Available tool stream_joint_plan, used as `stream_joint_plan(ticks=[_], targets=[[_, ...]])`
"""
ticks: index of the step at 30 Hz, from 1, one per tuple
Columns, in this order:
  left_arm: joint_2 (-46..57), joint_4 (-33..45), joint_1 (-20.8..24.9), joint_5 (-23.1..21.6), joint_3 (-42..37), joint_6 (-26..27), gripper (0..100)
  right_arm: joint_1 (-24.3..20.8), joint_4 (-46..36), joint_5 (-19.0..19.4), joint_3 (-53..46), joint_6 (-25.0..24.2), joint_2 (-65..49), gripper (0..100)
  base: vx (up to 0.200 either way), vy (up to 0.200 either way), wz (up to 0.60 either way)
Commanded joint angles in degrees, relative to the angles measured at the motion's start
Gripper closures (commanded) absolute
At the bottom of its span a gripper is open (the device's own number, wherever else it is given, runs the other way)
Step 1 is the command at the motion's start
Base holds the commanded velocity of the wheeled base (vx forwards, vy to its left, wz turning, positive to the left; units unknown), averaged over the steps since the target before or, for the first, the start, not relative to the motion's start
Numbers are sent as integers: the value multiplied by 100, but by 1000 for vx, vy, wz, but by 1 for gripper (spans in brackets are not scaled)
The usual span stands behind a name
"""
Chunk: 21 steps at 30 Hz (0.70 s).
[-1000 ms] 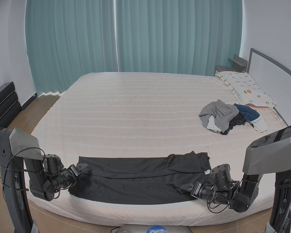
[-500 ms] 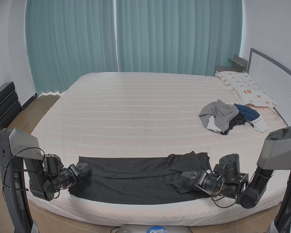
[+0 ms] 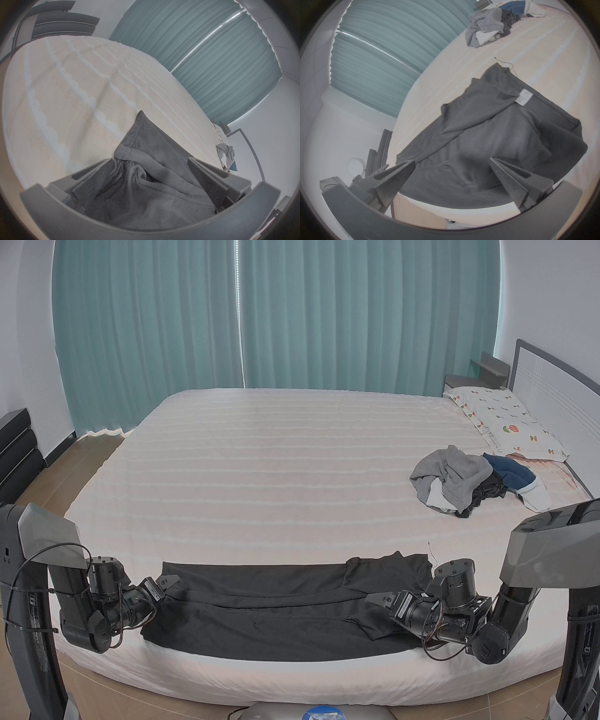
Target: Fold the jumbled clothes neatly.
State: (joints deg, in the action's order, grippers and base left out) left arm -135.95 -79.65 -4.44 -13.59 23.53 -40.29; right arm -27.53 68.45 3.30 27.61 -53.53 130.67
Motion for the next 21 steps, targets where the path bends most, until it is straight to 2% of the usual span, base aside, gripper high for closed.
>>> stream_joint_plan(ticks=[1,7,9,11,12,13,15,16,17,21], targets=[[25,2,-154,-29,20,-5,0,46,-33,4,-37,9,231,0,0,0,0],[288,20,-136,-29,-24,39,0,177,98,4,-28,-35,64,0,0,0,0],[350,20,-145,-29,3,56,0,432,90,83,-37,-96,-261,0,0,0,0],[411,46,-154,-29,3,56,0,670,116,320,-37,-131,-358,0,0,0,0],[411,46,-154,-29,3,56,0,670,116,320,-37,-131,-358,0,0,0,0],[447,55,-128,-29,-32,56,0,1039,160,636,7,-211,-367,0,0,0,0],[447,55,-119,-29,-41,48,0,1188,160,733,43,-246,-349,0,0,0,0],[429,55,-119,-29,-41,56,0,1513,186,997,148,-386,-288,0,0,0,0],[394,55,-119,-29,-50,65,0,1654,195,1129,227,-483,-261,0,0,0,0],[394,38,-119,-21,-41,65,0,1883,230,1313,377,-685,-42,0,150,0,0]])
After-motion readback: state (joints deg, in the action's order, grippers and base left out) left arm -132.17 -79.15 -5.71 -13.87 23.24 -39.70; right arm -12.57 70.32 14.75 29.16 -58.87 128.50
